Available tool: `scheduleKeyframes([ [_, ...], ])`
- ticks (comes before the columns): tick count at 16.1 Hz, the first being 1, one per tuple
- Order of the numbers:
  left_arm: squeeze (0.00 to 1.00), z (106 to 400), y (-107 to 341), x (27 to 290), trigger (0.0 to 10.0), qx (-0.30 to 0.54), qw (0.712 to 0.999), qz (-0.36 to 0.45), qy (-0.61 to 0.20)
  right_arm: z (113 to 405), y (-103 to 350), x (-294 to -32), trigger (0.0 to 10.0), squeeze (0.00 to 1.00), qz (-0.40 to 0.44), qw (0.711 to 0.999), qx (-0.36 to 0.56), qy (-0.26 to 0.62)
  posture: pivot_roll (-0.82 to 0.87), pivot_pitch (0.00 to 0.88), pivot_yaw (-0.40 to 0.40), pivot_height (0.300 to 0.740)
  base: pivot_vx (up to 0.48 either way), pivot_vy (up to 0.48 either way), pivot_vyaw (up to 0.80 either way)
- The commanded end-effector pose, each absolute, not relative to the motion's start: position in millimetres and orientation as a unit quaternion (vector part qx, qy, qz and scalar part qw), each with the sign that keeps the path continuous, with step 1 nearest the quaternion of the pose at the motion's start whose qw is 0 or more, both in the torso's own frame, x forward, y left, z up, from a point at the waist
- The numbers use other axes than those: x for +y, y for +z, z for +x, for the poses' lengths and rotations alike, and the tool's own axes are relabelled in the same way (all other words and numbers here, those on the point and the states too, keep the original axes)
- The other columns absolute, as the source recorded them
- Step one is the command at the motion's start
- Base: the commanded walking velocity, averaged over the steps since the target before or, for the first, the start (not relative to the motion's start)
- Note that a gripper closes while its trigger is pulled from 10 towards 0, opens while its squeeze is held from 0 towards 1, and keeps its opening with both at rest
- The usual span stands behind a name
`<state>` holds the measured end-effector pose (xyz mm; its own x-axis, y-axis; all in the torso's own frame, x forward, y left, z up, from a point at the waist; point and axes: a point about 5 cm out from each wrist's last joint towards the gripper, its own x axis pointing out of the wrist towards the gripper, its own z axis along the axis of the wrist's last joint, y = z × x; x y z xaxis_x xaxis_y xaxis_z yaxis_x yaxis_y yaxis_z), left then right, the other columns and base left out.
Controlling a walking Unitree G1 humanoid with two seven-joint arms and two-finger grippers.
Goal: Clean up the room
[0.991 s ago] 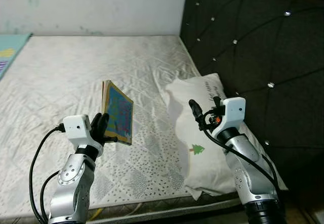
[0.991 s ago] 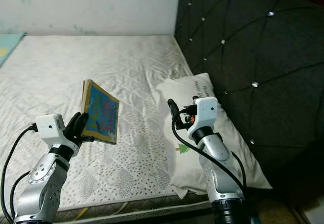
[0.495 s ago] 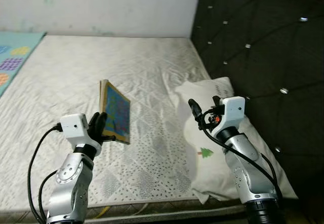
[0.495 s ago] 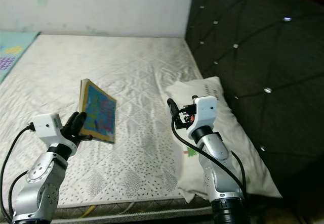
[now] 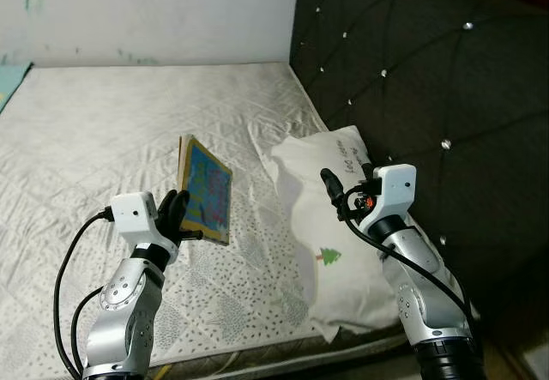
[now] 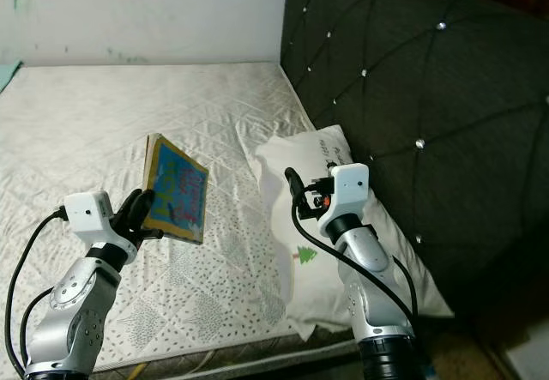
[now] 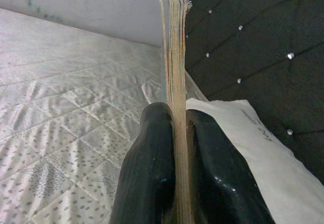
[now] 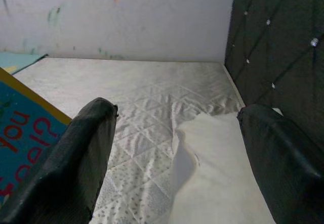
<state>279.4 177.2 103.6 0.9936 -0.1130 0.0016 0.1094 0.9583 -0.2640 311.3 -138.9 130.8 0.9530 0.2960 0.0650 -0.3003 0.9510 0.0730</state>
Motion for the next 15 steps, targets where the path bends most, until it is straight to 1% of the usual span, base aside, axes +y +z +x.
scheduleKeyframes([
  [1,0.0,282,113,176,10.0,-0.013,0.989,-0.133,-0.062,315,136,-141,10.0,0.0,0.04,0.988,-0.035,0.144,-0.07,0.0,-0.035,0.74,0.0,-0.356,0.0],
  [2,0.0,282,114,176,10.0,-0.018,0.987,-0.149,-0.059,315,136,-141,10.0,0.0,0.039,0.988,-0.037,0.145,-0.07,0.0,-0.035,0.74,0.0,0.0,0.0],
  [9,0.0,281,112,176,10.0,-0.012,0.987,-0.149,-0.058,314,136,-142,10.0,0.0,0.038,0.988,-0.036,0.146,-0.08,0.0,-0.035,0.74,0.0,0.0,0.0],
  [10,0.0,279,110,178,10.0,-0.007,0.986,-0.161,-0.05,313,135,-143,10.0,0.0,0.037,0.988,-0.03,0.145,-0.08,0.0,-0.037,0.74,0.0,0.0,0.0],
  [12,0.0,274,105,179,10.0,0.013,0.977,-0.209,-0.04,307,129,-141,10.0,0.0,0.041,0.987,-0.013,0.152,-0.08,0.0,-0.046,0.74,0.0,0.0,0.0],
  [15,0.0,267,104,177,10.0,0.029,0.97,-0.239,-0.041,299,127,-139,10.0,0.0,0.042,0.986,-0.008,0.161,-0.08,0.008,-0.05,0.74,0.0,0.0,0.0],
])
